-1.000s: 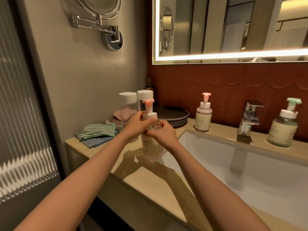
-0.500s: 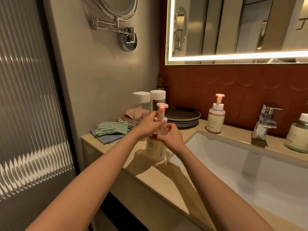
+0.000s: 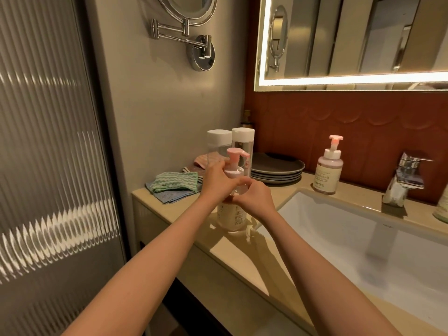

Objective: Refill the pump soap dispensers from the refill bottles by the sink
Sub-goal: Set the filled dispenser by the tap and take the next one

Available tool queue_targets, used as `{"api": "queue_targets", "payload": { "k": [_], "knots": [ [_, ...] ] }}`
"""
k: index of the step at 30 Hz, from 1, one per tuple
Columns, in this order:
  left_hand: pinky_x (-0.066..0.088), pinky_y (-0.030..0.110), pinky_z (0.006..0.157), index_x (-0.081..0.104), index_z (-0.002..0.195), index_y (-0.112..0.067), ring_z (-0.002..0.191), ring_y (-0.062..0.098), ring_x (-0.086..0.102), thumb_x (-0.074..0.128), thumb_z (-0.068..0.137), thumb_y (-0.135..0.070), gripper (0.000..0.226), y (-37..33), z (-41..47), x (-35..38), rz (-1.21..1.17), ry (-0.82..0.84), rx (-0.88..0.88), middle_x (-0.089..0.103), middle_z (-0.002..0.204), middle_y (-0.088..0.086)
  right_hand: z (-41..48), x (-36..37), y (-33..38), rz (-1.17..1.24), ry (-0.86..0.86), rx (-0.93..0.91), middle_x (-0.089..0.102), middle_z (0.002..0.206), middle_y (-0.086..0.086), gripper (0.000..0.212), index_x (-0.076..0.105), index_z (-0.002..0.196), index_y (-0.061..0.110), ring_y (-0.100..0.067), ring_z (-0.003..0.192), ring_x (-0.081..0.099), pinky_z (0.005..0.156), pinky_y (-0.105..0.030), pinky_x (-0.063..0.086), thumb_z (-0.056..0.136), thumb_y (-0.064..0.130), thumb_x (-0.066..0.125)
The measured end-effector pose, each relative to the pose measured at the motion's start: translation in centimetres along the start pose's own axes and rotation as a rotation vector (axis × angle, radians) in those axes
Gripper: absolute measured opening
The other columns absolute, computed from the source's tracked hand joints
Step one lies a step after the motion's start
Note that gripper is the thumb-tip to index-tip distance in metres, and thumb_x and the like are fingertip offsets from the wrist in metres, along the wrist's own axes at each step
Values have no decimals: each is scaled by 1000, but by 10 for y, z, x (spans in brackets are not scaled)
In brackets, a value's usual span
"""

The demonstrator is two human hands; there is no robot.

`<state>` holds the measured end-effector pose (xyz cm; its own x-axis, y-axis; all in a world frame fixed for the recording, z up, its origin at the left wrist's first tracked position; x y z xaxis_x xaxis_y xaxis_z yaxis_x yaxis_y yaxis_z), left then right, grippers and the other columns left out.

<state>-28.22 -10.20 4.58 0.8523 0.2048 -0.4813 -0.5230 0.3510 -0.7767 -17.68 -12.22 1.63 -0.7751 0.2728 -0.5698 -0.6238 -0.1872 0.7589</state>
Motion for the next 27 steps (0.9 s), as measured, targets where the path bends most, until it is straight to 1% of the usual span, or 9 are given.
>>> {"api": "queue_targets", "payload": {
  "k": [3,6,8,10,12,13,17,22,27],
  "knots": [
    [42,40,100,41,136,-18,122,23,47,69,76,-48,73,1,4,2,-27,100,-6,45,138,5,1,-2,1,-53,25,-1,65,110,-3,59,58,121,11,-12,89,55,60,-16,41,71,33,80],
    [42,35,93,48,130,-12,114,22,53,61,87,-34,50,-2,2,6,-150,272,-13,55,127,6,2,-2,0,-64,7,23,66,105,-2,56,60,117,12,-13,88,57,66,-21,44,70,35,81],
    [43,33,89,54,125,-9,109,22,55,59,88,-24,40,-2,2,-1,-222,204,-29,58,123,8,2,0,-1,-54,-9,37,65,98,-1,55,61,113,12,-16,92,60,70,-25,47,69,37,81],
    [43,32,85,62,114,-12,106,24,57,57,87,-27,31,5,6,-14,-269,33,-53,62,116,8,1,0,-2,-46,-26,44,64,96,0,54,62,110,11,-16,89,59,68,-25,46,68,38,81],
    [44,31,80,61,100,-18,100,24,58,58,84,-33,23,10,4,-22,-311,-89,-81,62,103,5,0,-1,-2,-49,-43,49,64,99,-2,56,62,111,9,-15,87,57,67,-25,45,68,39,81],
    [43,32,81,58,103,-18,102,24,57,58,85,-31,21,9,4,-21,-326,-80,-81,60,103,4,0,-1,-2,-52,-43,49,64,98,-2,56,62,111,9,-15,86,57,65,-24,44,68,39,81],
    [37,29,87,42,136,-14,111,17,45,52,92,-24,46,-4,-3,-1,-285,150,-29,48,131,8,0,1,-1,-59,-13,56,61,93,0,56,61,113,8,-15,85,57,61,-21,43,69,36,81],
    [41,27,74,47,126,-14,100,18,50,58,88,-29,43,1,2,-15,-252,-49,-42,53,124,9,-1,0,-1,-51,-8,55,61,94,0,55,60,112,8,-14,84,56,61,-21,43,70,36,80],
    [42,37,95,41,136,-15,121,25,49,63,84,-22,57,-4,1,3,-183,203,-6,50,133,7,0,1,-1,-70,1,58,66,103,-6,54,61,112,8,-14,83,56,64,-23,47,70,36,81]
  ]
}}
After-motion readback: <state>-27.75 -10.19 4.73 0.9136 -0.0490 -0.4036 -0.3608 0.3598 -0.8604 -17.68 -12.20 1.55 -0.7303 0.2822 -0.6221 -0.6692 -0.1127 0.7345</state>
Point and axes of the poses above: each hand's wrist, its own z-axis towards the middle knuckle, its own x-axis out of the palm, y = z × x, the point moved 5 cm from there along z, towards the middle knuckle
